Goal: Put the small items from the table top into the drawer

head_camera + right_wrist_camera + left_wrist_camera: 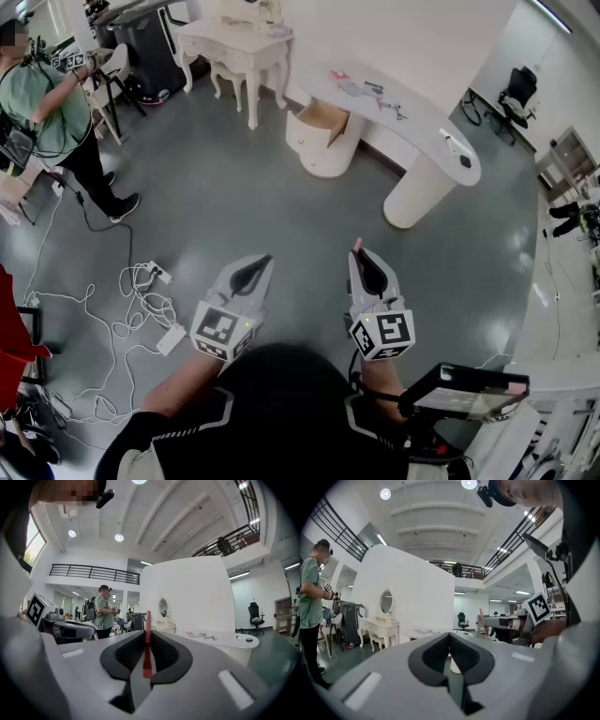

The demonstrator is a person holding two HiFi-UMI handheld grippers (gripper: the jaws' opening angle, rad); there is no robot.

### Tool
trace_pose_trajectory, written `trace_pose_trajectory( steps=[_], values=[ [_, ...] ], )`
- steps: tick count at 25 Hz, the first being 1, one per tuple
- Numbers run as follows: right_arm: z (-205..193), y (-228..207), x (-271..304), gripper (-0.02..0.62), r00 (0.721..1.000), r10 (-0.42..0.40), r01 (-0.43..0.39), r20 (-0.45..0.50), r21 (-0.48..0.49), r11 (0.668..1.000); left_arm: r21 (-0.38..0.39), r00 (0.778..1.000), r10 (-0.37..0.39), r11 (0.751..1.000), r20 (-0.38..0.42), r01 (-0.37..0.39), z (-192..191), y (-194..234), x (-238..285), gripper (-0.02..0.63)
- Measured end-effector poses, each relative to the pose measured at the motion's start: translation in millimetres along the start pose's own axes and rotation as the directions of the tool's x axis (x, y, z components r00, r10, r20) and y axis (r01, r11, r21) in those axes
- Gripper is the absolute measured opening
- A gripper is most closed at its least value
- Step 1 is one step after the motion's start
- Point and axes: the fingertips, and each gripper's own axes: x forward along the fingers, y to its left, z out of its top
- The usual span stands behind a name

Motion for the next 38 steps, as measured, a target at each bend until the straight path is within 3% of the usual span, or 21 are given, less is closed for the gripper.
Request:
trace_pose_trajectory(
  steps=[16, 30, 38],
  values=[
    [9.1, 21.4, -4.2, 0.046, 0.999, 0.004, -0.005, 0.037, 0.019, 1.000, -0.019, 1.000, -0.015, 1.000, 0.012, 0.015, 0.6, 6.4, -18.8, 0.000],
    [-3.2, 69.5, 11.1, 0.048, 1.000, 0.005, -0.006, -0.029, -0.021, 1.000, -0.092, 0.998, -0.058, 0.994, 0.038, 0.061, -20.0, 41.1, -52.2, 0.000],
    [-4.5, 55.3, 40.9, 0.048, 0.999, 0.037, -0.037, -0.015, -0.008, 0.999, -0.083, 0.999, -0.027, 0.996, 0.017, 0.029, -21.1, 58.9, -38.6, 0.000]
  ],
)
